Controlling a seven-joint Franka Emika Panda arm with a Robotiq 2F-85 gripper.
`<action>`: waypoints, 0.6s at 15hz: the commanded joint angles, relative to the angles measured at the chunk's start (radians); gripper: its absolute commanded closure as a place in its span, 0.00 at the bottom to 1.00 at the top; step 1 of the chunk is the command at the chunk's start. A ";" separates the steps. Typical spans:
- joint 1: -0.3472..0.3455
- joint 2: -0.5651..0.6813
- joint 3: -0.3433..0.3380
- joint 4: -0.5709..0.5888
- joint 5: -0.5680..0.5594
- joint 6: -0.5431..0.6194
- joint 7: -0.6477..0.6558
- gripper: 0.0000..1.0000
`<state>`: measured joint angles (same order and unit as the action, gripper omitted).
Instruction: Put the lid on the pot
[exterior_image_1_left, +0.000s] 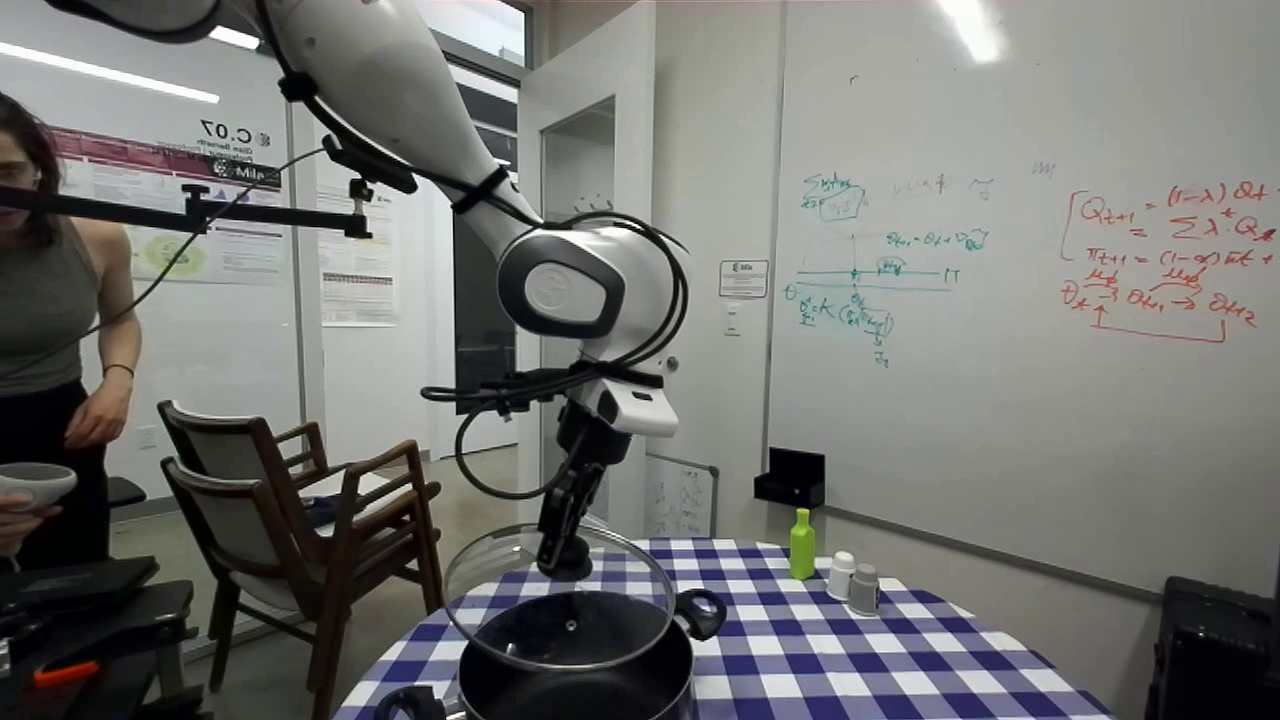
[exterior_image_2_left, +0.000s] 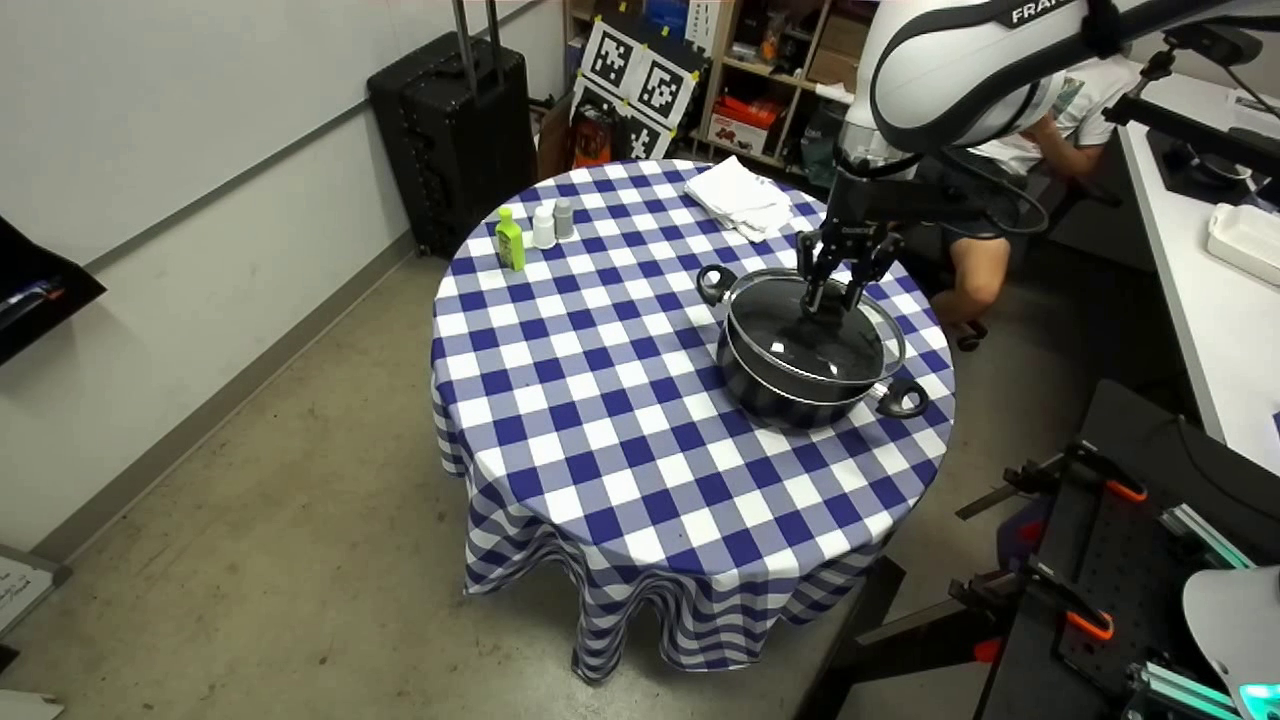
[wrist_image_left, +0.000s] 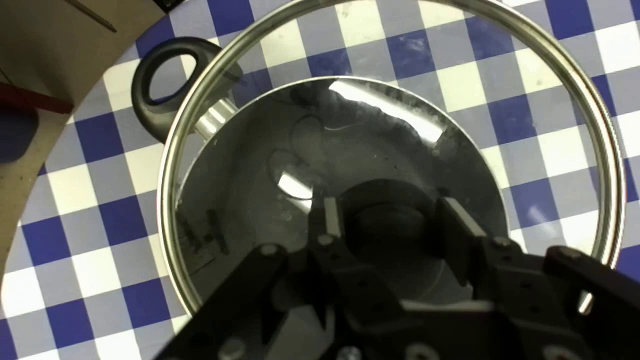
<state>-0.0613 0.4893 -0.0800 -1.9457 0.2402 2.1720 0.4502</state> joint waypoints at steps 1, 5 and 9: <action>-0.022 0.031 -0.012 0.041 0.025 -0.017 -0.025 0.76; -0.045 0.068 -0.014 0.067 0.027 -0.019 -0.037 0.76; -0.055 0.094 -0.012 0.100 0.027 -0.023 -0.046 0.76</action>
<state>-0.1126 0.5688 -0.0896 -1.8910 0.2404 2.1720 0.4343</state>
